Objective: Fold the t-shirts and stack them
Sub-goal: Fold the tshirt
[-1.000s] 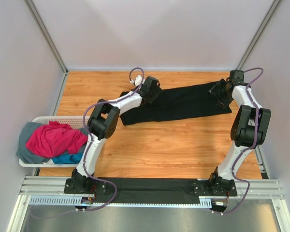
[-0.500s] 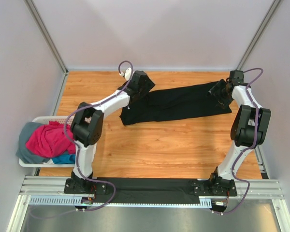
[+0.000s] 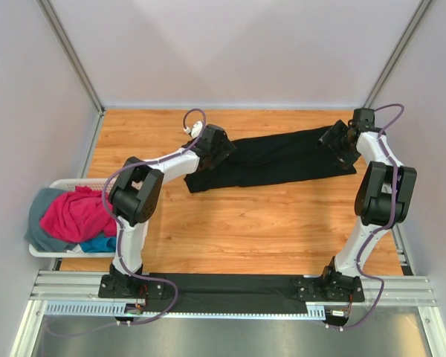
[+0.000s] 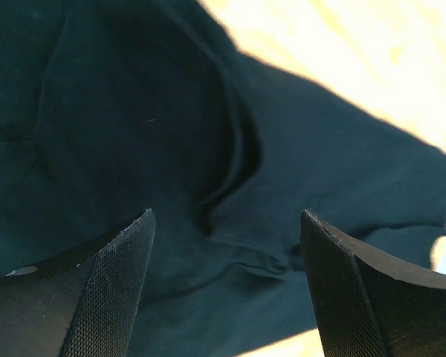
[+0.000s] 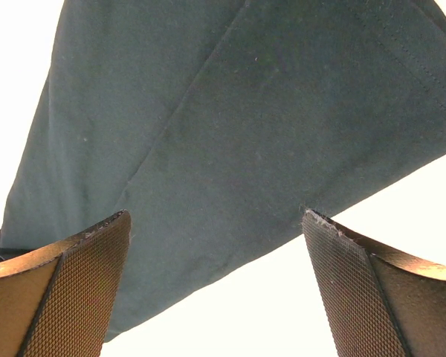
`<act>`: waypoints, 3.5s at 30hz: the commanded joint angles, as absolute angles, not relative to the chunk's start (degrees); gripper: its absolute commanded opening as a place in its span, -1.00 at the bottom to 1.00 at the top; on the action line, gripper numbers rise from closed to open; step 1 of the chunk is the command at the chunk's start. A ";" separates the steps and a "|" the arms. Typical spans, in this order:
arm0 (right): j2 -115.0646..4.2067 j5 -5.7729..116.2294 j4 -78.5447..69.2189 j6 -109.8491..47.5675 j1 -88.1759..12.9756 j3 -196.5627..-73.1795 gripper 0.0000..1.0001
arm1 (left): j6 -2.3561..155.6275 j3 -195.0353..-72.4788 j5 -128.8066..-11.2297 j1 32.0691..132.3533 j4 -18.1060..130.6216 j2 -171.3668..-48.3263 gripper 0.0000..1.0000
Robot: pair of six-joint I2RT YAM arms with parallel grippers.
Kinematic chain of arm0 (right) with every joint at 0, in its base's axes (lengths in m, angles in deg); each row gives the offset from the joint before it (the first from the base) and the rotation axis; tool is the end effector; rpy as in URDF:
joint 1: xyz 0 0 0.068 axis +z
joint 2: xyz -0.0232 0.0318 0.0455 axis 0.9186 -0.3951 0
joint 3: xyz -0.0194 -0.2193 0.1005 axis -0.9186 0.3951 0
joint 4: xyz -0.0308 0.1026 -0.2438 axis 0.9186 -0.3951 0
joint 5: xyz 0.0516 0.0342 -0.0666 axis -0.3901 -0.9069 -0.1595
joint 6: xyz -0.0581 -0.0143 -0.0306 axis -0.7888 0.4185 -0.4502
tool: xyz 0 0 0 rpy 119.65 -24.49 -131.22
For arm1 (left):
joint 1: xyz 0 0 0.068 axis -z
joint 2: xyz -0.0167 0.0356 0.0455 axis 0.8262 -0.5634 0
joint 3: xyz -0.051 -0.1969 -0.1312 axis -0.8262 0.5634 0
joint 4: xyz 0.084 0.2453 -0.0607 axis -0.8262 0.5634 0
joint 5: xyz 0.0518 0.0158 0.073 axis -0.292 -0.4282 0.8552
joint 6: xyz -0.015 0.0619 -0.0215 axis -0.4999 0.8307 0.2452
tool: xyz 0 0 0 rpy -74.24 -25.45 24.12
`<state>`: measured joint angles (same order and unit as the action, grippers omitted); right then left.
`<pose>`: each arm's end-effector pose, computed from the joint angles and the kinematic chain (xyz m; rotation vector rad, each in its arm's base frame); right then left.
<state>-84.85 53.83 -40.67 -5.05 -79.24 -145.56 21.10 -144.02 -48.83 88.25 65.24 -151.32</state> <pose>0.4081 -0.0819 0.1723 0.9720 2.4643 0.3282 0.3943 -0.2374 0.1452 -0.8146 2.2114 -0.6414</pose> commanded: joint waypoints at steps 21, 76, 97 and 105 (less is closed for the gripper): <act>-85.97 55.57 -40.89 -6.32 -79.30 -147.83 1.00 | 18.17 -155.97 -56.13 88.85 54.23 -161.44 0.67; -86.93 44.33 -21.20 -93.42 -62.68 -137.19 0.97 | 3.13 -148.85 -40.31 88.49 92.26 -154.05 0.70; -79.04 47.30 -42.14 -81.55 -43.91 -124.20 1.00 | 27.65 -180.13 -48.04 83.13 93.08 -172.25 0.70; -76.04 52.31 -37.73 -57.24 -35.44 -122.34 1.00 | 31.61 -186.56 -54.45 82.78 86.67 -178.05 0.70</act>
<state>-76.37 49.13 -37.34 -71.69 -36.09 -122.39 27.84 -183.80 -50.42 83.11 90.96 -175.47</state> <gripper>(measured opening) 0.998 0.851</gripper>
